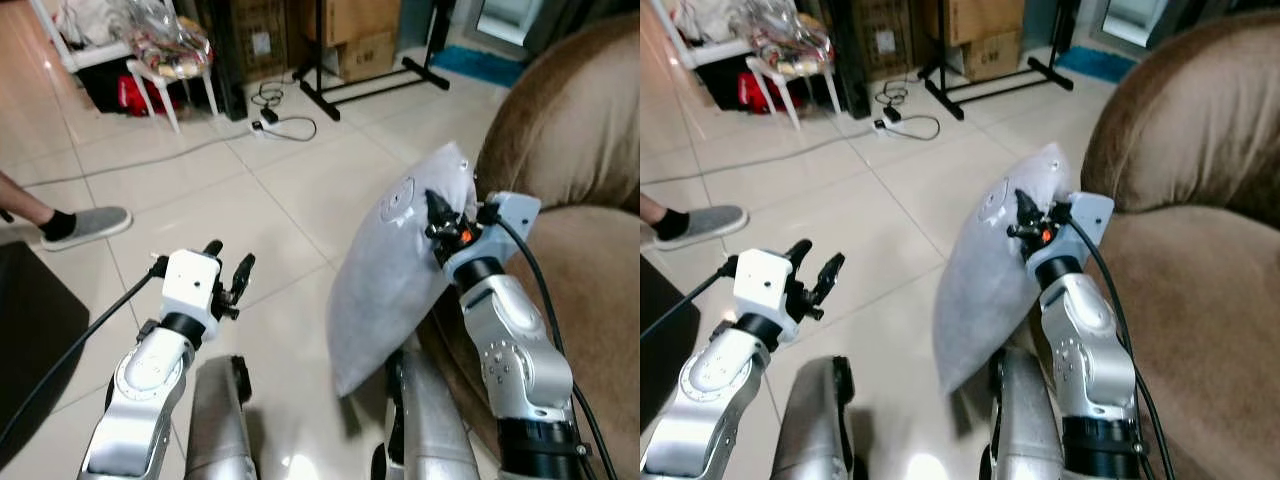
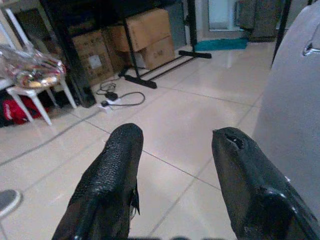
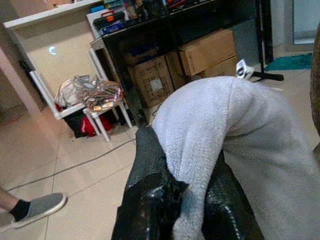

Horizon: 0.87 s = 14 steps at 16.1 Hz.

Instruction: Move the pillow to the sofa from floor

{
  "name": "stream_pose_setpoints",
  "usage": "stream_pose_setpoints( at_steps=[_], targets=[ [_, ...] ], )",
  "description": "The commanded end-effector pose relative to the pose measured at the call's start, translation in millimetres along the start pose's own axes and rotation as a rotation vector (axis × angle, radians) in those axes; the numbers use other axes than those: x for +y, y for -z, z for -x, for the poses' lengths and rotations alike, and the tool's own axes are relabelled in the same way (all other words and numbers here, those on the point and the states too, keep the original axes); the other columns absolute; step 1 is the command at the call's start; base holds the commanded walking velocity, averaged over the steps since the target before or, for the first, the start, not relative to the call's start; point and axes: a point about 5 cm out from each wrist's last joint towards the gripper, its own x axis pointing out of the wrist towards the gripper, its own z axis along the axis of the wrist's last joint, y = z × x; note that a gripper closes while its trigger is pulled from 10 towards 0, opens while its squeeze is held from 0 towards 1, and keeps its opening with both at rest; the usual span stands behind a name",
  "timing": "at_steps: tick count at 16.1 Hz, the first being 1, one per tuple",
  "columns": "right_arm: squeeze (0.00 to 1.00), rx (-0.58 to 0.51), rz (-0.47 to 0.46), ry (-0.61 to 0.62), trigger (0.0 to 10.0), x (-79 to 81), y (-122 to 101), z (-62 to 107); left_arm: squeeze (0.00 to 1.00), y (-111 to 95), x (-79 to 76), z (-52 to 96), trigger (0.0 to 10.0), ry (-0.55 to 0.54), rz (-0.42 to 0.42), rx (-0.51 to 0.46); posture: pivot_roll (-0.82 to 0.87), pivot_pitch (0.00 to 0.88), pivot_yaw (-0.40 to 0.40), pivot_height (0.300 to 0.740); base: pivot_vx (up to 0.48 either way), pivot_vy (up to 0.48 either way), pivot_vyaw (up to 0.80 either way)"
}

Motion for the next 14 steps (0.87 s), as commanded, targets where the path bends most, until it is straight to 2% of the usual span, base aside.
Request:
stream_pose_setpoints(
  at_steps=[1,3,5,14],
  targets=[
    [0.00,-0.046,-0.004,-0.007,10.0,4.1,-11,0.4,0.00,0,2.2,-1.1,10.0,-0.011,-0.019,-0.001,-0.01,0.000,0.004,0.551,0.000,0.000,0.00],
    [0.00,-0.036,0.014,-0.015,10.0,6.8,-10,0.0,0.00,2,1.4,-1.3,10.0,-0.005,-0.016,0.007,-0.02,0.000,0.024,0.566,0.000,0.000,0.00],
    [0.00,-0.041,0.025,0.026,10.0,0.6,-10,0.7,0.00,0,-3.0,-9.4,10.0,0.040,-0.034,-0.002,-0.03,0.000,0.044,0.591,0.000,0.000,0.00],
    [0.00,-0.025,0.037,0.030,10.0,0.7,-9,1.6,0.00,-1,-1.5,-13.5,10.0,0.031,0.004,-0.018,-0.03,0.000,0.037,0.681,0.000,0.000,0.00]
  ],
)
